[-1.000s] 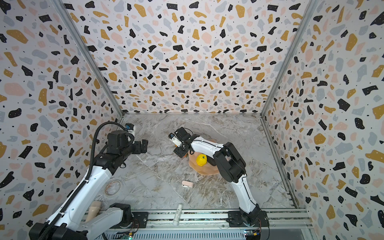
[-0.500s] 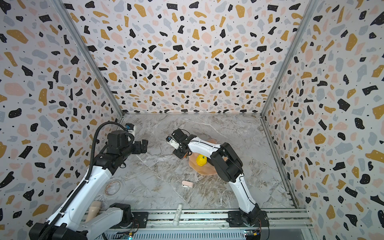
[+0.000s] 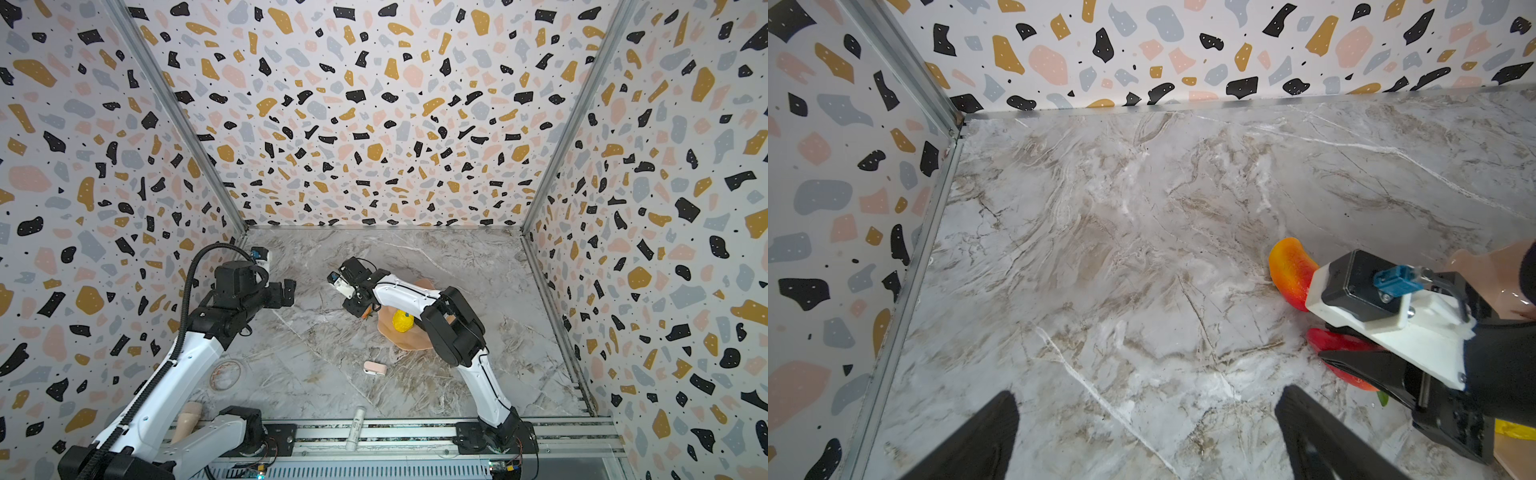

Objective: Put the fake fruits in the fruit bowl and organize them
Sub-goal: 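Carry the strawberry into the pink bowl and release it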

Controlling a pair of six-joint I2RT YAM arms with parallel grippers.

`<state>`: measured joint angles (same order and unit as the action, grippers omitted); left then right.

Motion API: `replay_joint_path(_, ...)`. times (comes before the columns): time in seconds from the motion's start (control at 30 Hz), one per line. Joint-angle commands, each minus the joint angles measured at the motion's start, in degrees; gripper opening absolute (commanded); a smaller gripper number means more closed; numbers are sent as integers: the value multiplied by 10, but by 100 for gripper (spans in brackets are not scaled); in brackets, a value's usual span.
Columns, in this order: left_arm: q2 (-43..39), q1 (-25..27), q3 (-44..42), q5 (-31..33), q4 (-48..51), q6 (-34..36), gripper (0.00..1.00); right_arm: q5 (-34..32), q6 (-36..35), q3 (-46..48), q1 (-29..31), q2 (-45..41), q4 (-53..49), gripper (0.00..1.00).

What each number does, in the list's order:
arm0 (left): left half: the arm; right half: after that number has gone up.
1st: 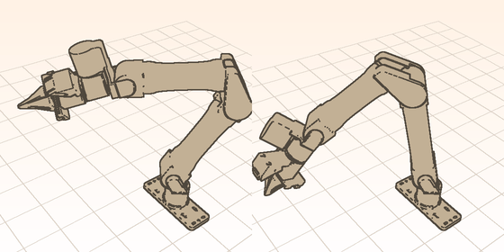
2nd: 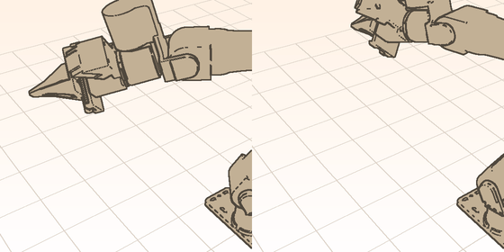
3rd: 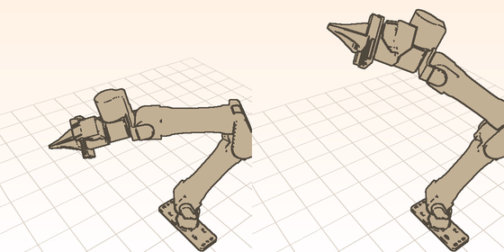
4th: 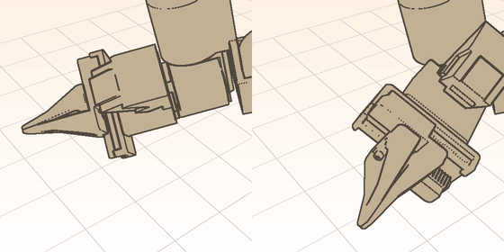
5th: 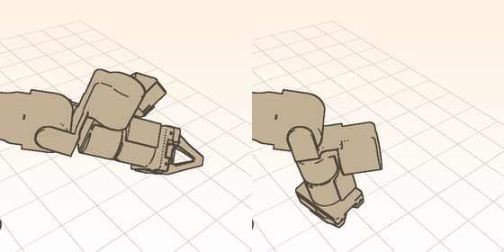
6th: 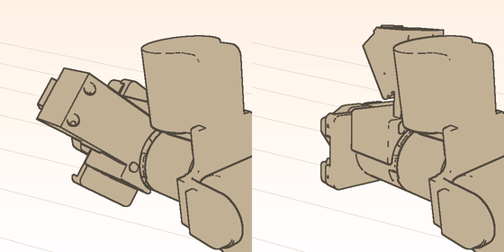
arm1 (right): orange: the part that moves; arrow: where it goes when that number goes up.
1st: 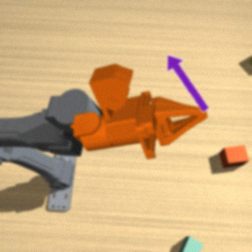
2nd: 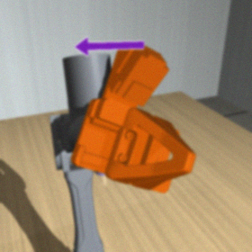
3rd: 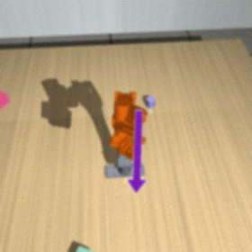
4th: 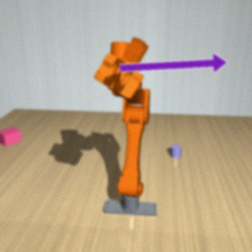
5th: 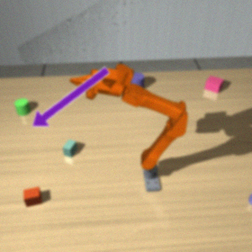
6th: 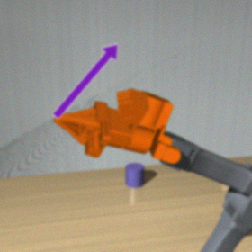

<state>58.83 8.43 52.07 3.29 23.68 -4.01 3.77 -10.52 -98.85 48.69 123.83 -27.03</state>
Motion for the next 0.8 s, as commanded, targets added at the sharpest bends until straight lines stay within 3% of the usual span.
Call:
replay_joint_path(0.0, -11, 3, -5, 0, -17, 5, 100, 17, 9, 5, 4, -94, 3, 7)
replay_joint_path(0.2, -12, 3, -5, -1, -17, 6, 100, -3, 23, 70, 1, -205, 8, 4)
replay_joint_path(0.53, -13, 3, -3, -6, -16, 5, 100, -29, 101, 279, -36, -420, -31, 2)
replay_joint_path(0.77, -17, 3, -4, -17, -17, 1, 100, -8, 147, 335, -65, -476, -106, 2)
